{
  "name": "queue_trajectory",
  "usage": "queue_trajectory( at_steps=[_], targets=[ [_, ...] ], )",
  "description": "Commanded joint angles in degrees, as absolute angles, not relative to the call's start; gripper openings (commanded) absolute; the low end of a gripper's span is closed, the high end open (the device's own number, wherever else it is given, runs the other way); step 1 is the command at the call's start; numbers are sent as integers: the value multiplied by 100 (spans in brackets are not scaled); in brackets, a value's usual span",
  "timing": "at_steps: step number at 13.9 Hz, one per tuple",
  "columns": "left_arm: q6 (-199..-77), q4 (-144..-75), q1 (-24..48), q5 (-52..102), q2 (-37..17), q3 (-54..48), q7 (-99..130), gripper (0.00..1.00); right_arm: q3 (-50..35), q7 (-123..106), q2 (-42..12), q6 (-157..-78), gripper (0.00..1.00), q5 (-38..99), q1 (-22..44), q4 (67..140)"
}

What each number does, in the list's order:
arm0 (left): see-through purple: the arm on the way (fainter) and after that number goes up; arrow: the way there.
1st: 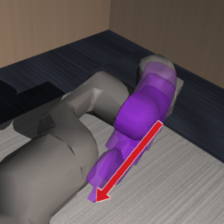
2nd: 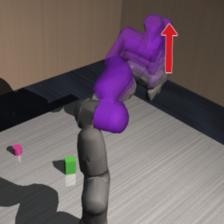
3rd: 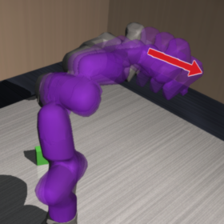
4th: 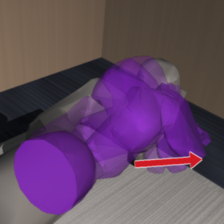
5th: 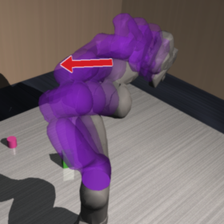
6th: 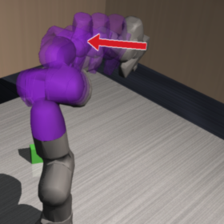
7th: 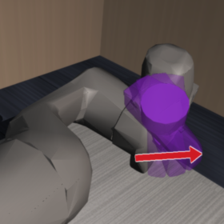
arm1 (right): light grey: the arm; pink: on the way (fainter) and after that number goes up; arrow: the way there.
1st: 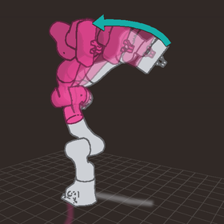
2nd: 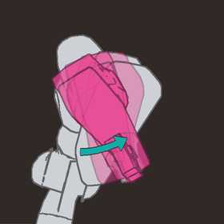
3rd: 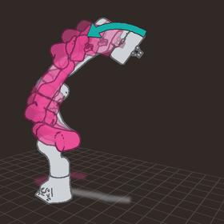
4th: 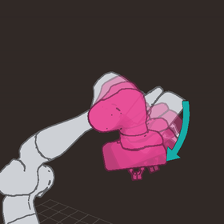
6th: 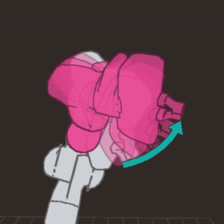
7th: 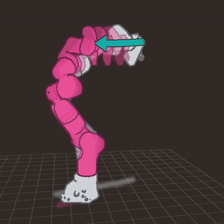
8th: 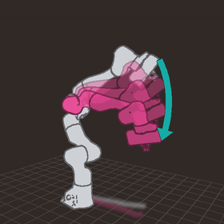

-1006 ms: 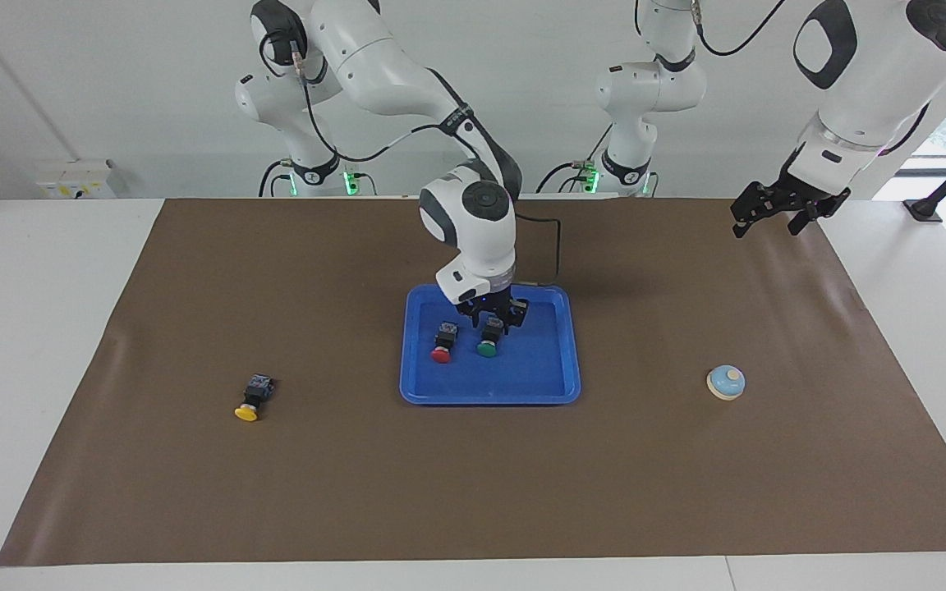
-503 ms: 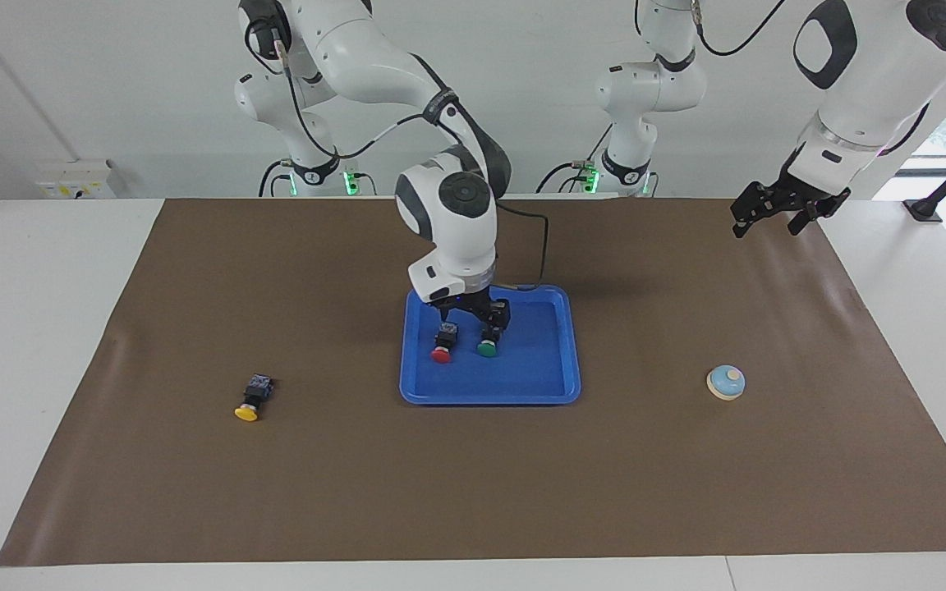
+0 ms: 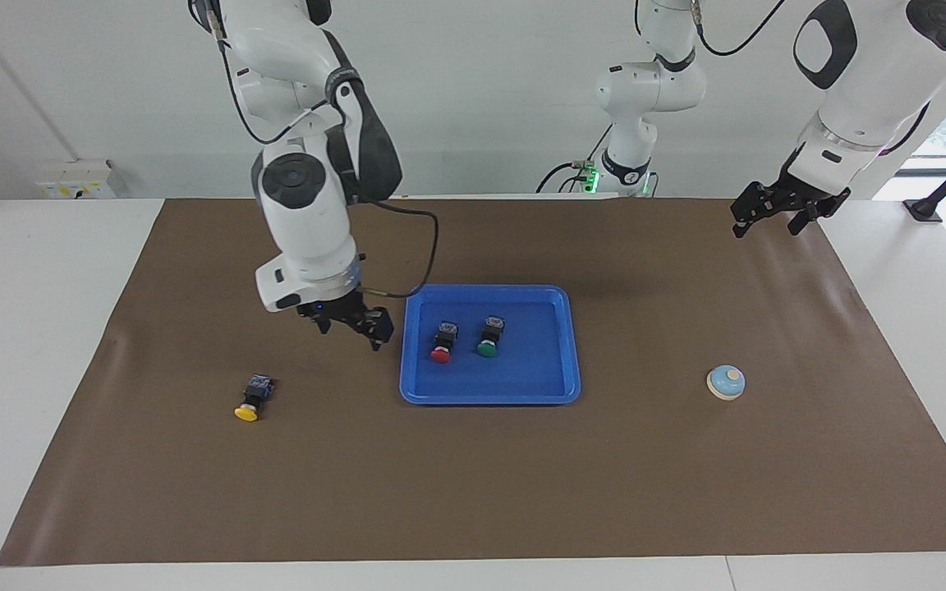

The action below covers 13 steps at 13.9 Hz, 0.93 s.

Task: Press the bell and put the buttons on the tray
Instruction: 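Move the right gripper to the yellow-capped button and grasp it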

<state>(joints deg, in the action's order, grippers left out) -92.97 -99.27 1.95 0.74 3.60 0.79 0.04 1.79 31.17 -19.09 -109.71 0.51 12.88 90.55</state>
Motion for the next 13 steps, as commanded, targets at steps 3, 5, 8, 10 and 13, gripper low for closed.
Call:
queue_trajectory(
  at_steps=[3, 5, 8, 10, 13],
  targets=[
    [-9272, -9888, 202, 35, 378, 79, 62, 100, 97, 1540, -1697, -11301, 100, -35, 274, 9675],
    [-9272, -9888, 202, 35, 378, 88, 62, 100, 88, 1179, -1565, -11871, 100, -35, 36, 10263],
    [-9272, -9888, 202, 35, 378, 88, 62, 100, 88, 1003, -1529, -12873, 100, -26, -193, 11081],
    [-9272, -9888, 202, 35, 378, 88, 62, 100, 88, 888, -1652, -13331, 100, -26, -281, 11276],
    [-9272, -9888, 202, 35, 378, 79, 70, 100, 79, 905, -1854, -13763, 100, -26, -246, 11355]
  ],
)
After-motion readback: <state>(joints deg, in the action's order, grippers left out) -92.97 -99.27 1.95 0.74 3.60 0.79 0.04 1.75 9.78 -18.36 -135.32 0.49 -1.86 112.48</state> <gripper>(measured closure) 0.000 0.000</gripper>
